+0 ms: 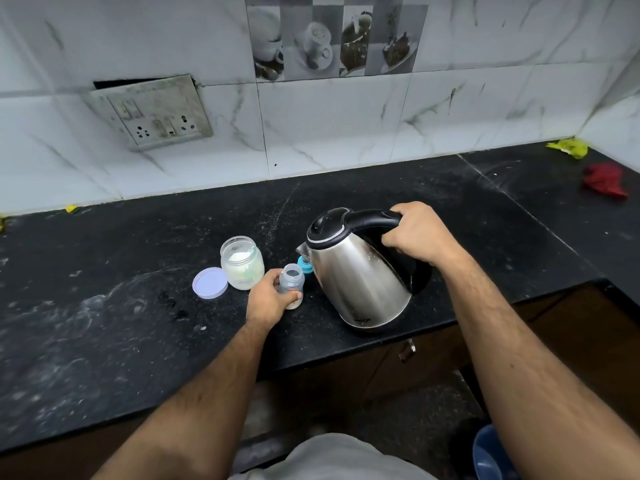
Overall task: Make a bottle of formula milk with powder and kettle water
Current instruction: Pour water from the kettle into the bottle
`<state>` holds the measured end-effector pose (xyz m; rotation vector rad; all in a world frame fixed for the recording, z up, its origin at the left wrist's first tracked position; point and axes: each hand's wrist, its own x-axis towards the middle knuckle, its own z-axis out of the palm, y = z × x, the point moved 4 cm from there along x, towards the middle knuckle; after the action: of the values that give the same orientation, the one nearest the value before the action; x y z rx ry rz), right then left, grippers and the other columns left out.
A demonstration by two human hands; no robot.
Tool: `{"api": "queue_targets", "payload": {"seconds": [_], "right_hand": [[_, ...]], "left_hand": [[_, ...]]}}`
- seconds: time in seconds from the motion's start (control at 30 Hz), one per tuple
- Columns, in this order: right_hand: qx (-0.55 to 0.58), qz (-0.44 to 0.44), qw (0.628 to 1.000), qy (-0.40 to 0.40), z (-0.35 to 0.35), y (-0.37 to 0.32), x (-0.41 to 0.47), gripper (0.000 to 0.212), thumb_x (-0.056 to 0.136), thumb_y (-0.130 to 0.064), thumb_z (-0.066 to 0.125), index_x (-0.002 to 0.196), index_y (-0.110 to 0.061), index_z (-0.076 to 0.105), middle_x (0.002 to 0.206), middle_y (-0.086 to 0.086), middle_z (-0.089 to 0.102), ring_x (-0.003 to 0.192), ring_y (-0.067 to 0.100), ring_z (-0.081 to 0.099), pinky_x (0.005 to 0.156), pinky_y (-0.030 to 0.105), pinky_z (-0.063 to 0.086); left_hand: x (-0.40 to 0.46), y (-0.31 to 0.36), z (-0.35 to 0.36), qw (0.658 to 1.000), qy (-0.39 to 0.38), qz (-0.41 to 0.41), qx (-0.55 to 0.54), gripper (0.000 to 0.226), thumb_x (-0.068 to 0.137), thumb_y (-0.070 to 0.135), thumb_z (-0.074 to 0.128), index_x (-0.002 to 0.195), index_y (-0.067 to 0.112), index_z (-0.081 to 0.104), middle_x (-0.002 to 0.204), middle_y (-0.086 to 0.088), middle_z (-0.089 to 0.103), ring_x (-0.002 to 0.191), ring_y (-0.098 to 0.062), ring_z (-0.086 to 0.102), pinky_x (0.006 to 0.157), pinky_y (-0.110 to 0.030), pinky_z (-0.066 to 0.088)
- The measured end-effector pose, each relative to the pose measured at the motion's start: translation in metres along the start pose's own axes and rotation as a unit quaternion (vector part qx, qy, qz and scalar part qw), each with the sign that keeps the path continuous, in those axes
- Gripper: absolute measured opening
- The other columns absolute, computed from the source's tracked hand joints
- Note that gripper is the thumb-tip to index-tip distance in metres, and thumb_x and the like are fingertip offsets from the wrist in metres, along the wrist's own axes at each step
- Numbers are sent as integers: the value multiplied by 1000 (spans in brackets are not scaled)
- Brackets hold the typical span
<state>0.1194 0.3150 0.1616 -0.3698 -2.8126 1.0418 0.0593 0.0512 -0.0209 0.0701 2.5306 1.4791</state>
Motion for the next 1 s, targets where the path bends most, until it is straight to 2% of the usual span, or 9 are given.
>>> {"api": "queue_targets", "payload": {"seconds": [0.2,0.37,0.63,0.77,1.0], "right_hand": [[-15,-13,1000,-24,-2,-8,7,13,63,-3,65,71,3,57,50,5,52,46,21,49,51,31,39],[-53,-30,997,-46,3,-18,11,18,63,-3,64,76,7,57,56,10,52,52,23,45,52,32,36],[-132,-56,987,-72,6,-28,18,15,65,-7,66,72,2,56,57,7,52,55,24,46,53,34,37],[-141,-60,985,-78,7,-30,22,17,65,-8,67,75,3,59,59,9,56,57,25,48,53,36,42],[-165,-73,980,-86,11,-35,25,14,66,-10,68,72,0,60,61,6,56,58,23,48,53,33,37]], "left_hand": [[3,-3,-4,1000,-11,0,-27,54,72,10,86,119,19,61,113,3,69,105,-15,65,101,-34,48],[5,-5,-5,999,-27,-7,-34,54,71,9,87,117,19,62,114,2,70,105,-15,65,101,-33,48],[3,0,-6,999,-38,-2,-37,55,72,3,84,121,14,61,110,1,69,100,-13,64,96,-27,48],[6,-3,-6,999,-41,-6,-31,56,70,5,85,120,18,63,110,2,71,101,-13,66,100,-33,50],[7,-4,-5,999,-44,-1,-32,56,69,3,86,117,21,64,109,2,72,102,-14,67,102,-36,51]]}}
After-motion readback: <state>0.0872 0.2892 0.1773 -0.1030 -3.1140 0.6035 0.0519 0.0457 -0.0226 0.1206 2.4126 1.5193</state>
